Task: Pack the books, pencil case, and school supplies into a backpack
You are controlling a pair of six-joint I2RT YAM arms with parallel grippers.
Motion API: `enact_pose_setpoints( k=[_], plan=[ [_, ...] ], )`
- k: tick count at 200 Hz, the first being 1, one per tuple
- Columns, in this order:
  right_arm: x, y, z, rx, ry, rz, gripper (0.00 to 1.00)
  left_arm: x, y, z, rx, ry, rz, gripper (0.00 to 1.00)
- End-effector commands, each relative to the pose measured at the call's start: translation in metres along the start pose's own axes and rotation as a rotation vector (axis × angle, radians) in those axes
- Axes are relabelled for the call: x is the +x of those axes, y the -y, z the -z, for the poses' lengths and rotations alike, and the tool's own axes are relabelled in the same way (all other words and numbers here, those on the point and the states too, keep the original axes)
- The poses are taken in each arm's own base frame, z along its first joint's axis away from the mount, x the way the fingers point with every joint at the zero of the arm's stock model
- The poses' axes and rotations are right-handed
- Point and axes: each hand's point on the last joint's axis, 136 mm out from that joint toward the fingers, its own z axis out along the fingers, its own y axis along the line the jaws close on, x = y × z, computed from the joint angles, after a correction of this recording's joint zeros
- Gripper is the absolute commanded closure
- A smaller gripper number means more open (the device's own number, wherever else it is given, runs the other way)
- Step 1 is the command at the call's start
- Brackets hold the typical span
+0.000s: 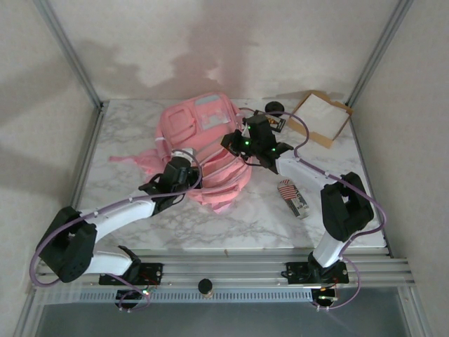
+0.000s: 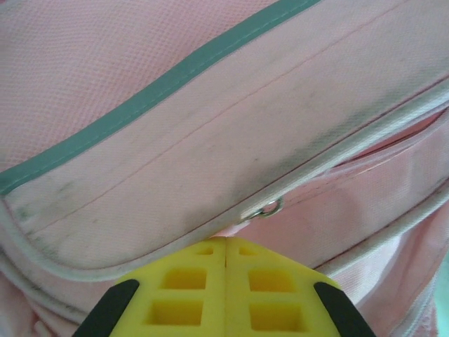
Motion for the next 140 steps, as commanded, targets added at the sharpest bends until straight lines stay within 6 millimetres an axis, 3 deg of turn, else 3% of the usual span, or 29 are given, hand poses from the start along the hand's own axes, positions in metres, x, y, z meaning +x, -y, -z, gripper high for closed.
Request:
enact_pose_setpoints(
  k=[1, 39, 69, 80, 95, 119, 140],
  plan=[
    [-0.016, -0.041, 0.021, -0.113, 0.056, 0.066, 1.00, 0.013, -0.025, 0.007, -0.097, -0.033, 0.005, 1.00],
    [-0.016, -0.043, 0.018, -0.121, 0.043, 0.069, 1.00, 0.023, -0.023, 0.006, -0.066, -0.082, -0.026, 1.00],
    [-0.016, -0.043, 0.017, -0.129, 0.041, 0.064, 1.00, 0.013, -0.010, -0.005, 0.054, -0.077, 0.006, 0.77],
    [-0.015, -0.043, 0.017, -0.132, 0.035, 0.063, 1.00, 0.006, -0.010, -0.008, 0.045, -0.054, 0.000, 0.63],
    [-0.013, -0.042, 0.016, -0.134, 0.028, 0.054, 1.00, 0.001, -0.006, -0.011, 0.062, -0.038, -0.015, 0.55],
    [-0.012, -0.045, 0.016, -0.142, 0.026, 0.055, 1.00, 0.001, -0.002, -0.025, 0.068, -0.064, -0.035, 0.54],
    [-0.010, -0.046, 0.016, -0.147, 0.024, 0.053, 1.00, -0.016, 0.013, -0.026, 0.125, -0.006, -0.022, 0.53]
  ],
)
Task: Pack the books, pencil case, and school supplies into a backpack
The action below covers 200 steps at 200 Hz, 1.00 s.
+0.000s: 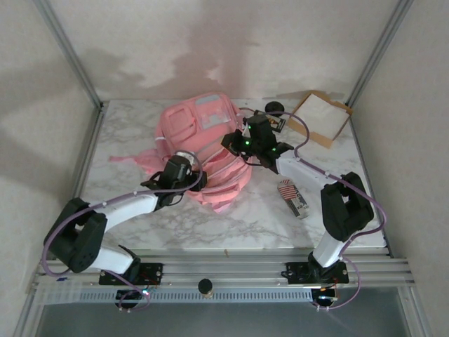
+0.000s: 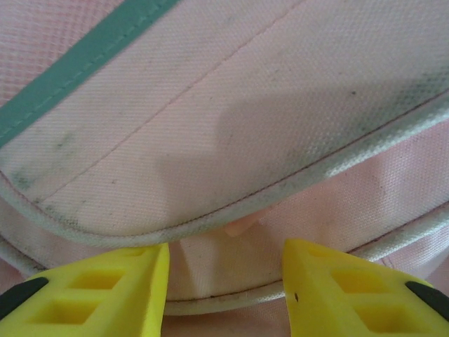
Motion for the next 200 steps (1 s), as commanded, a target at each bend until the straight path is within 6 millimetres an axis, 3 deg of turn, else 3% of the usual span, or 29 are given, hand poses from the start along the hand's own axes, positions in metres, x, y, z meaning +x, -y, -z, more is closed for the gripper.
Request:
enact_pose_setpoints(
  k=[1, 23, 48, 72, 94, 108, 127, 200],
  plan=[
    [-0.009, -0.046, 0.015, -0.143, 0.025, 0.054, 1.00, -0.043, 0.023, 0.001, 0.085, 0.132, -0.014, 0.52],
    [-0.007, -0.043, 0.013, -0.141, 0.022, 0.042, 1.00, -0.066, 0.055, 0.013, 0.209, 0.235, -0.016, 0.51],
    [-0.008, -0.043, 0.012, -0.139, 0.024, 0.043, 1.00, -0.070, 0.075, 0.017, 0.267, 0.263, -0.005, 0.53],
    [-0.009, -0.044, 0.012, -0.142, 0.029, 0.044, 1.00, -0.063, 0.066, 0.003, 0.214, 0.225, -0.001, 0.58],
    [-0.009, -0.043, 0.011, -0.138, 0.027, 0.044, 1.00, -0.065, 0.073, 0.010, 0.247, 0.247, 0.008, 0.59],
    [-0.010, -0.044, 0.011, -0.145, 0.032, 0.044, 1.00, -0.066, 0.067, 0.009, 0.218, 0.262, 0.014, 0.61],
    [-0.010, -0.045, 0.011, -0.148, 0.029, 0.045, 1.00, -0.068, 0.058, 0.006, 0.160, 0.267, 0.017, 0.69],
    [-0.010, -0.044, 0.012, -0.150, 0.038, 0.043, 1.00, -0.061, 0.054, 0.008, 0.158, 0.267, 0.001, 0.91]
  ],
)
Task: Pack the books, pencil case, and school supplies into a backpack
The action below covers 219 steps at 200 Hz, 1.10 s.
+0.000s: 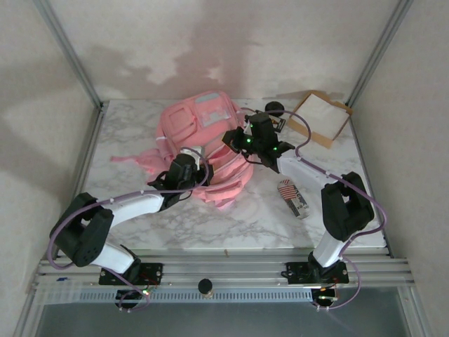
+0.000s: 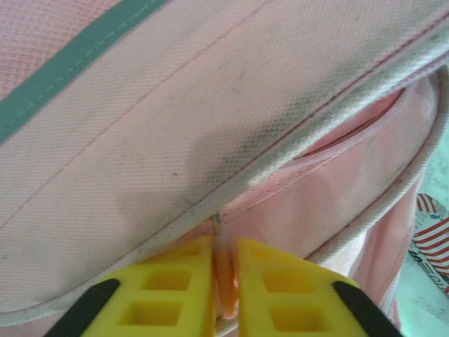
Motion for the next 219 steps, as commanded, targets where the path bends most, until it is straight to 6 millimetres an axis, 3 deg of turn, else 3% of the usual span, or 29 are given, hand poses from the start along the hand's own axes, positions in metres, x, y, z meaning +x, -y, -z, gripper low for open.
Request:
enact_pose_setpoints(
  k=[1, 31, 109, 162, 219],
  plan=[
    [0.000, -0.039, 0.009, -0.125, 0.004, 0.051, 1.00, -0.032, 0.013, 0.006, 0.033, 0.126, -0.022, 0.92],
    [-0.003, -0.040, 0.011, -0.123, 0.010, 0.056, 1.00, -0.028, -0.006, 0.011, -0.071, 0.108, -0.036, 1.00],
    [-0.022, -0.046, 0.022, -0.141, 0.027, 0.032, 1.00, 0.031, -0.083, 0.039, -0.383, -0.140, 0.046, 1.00],
    [-0.028, -0.044, 0.030, -0.135, 0.039, 0.027, 1.00, 0.013, -0.130, 0.058, -0.504, -0.095, 0.146, 1.00],
    [-0.024, -0.031, 0.027, -0.107, 0.024, 0.022, 1.00, -0.024, -0.163, 0.048, -0.592, -0.082, 0.103, 1.00]
  ],
)
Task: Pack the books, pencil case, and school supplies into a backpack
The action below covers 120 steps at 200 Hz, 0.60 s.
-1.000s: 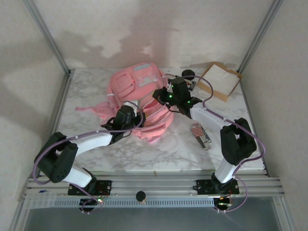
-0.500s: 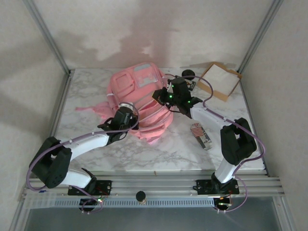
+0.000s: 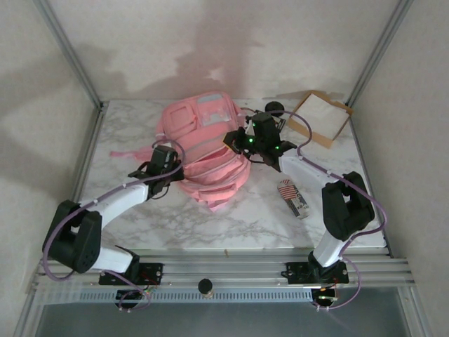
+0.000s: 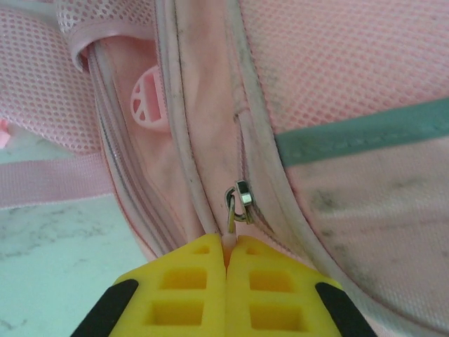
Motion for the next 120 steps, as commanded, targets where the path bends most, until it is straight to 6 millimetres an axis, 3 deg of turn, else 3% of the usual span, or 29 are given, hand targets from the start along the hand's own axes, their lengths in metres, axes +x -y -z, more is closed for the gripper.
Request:
enact_pose_setpoints(
  k=[1, 17, 28, 50, 75, 89, 103, 120],
  plan=[
    [-0.023, -0.037, 0.023, -0.096, 0.072, 0.057, 1.00, -0.021, -0.034, -0.006, -0.150, 0.035, -0.011, 1.00],
    [-0.025, -0.037, 0.023, -0.096, 0.075, 0.056, 1.00, -0.031, -0.040, -0.016, -0.155, 0.038, 0.006, 1.00],
    [-0.026, -0.038, 0.023, -0.100, 0.074, 0.057, 1.00, -0.040, -0.032, -0.020, -0.122, 0.057, -0.007, 1.00],
    [-0.024, -0.036, 0.019, -0.101, 0.058, 0.053, 1.00, -0.058, -0.014, -0.016, -0.032, 0.140, -0.006, 1.00],
    [-0.024, -0.035, 0.018, -0.099, 0.064, 0.058, 1.00, -0.068, -0.025, -0.016, -0.102, 0.176, -0.030, 1.00],
    [-0.026, -0.032, 0.015, -0.092, 0.060, 0.060, 1.00, -0.068, -0.013, -0.009, -0.052, 0.170, -0.035, 1.00],
    [-0.025, -0.032, 0.013, -0.094, 0.056, 0.060, 1.00, -0.065, 0.001, 0.009, -0.026, 0.207, -0.082, 0.78],
    [-0.025, -0.031, 0.012, -0.094, 0.056, 0.061, 1.00, -0.062, -0.002, 0.028, -0.082, 0.242, -0.102, 0.61]
  ],
)
